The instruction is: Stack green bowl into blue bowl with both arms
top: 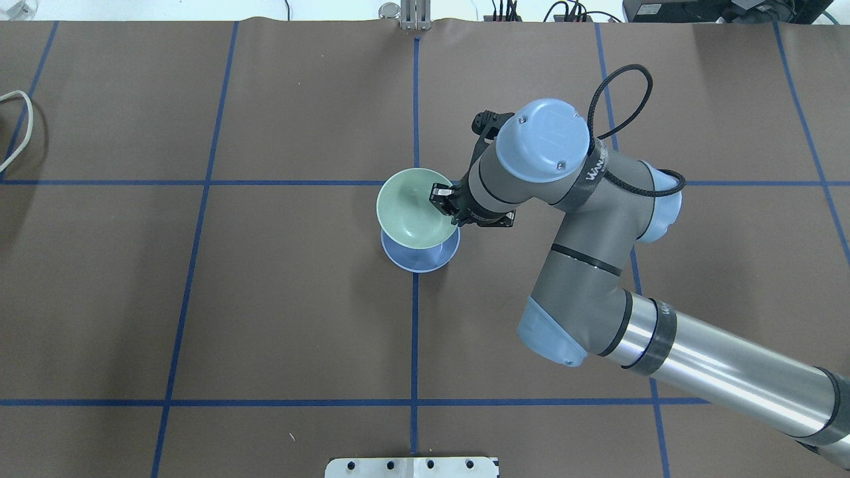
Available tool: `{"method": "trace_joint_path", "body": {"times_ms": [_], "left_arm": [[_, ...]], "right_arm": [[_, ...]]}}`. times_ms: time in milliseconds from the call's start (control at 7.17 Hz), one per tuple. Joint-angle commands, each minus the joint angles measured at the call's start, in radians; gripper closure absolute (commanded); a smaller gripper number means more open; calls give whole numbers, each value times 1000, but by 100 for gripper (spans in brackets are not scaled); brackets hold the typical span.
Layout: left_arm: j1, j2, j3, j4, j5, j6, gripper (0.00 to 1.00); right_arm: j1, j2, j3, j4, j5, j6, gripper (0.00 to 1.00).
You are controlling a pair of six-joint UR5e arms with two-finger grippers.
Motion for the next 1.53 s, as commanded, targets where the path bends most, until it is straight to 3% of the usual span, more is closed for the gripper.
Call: {"method": "trace_joint_path", "body": {"times_ms": [0,977,1116,1256,1395], "left_arm": [[0,0,2,0,-2,0,2],[2,0,2,0,0,0,2],[2,-2,3,0,0,0,2],[2,-2,2,0,0,0,2],[2,-2,2,0,0,-2,2]], "right_arm": [[-23,-1,-27,-5,-32,0,100],[-40,-7,-48,4,-34,-4,100],[-41,-7,-48,4,-34,-4,90],[-40,-9,-48,4,-48,-4,34],[-40,-9,-47,4,-72,-9,0]]}}
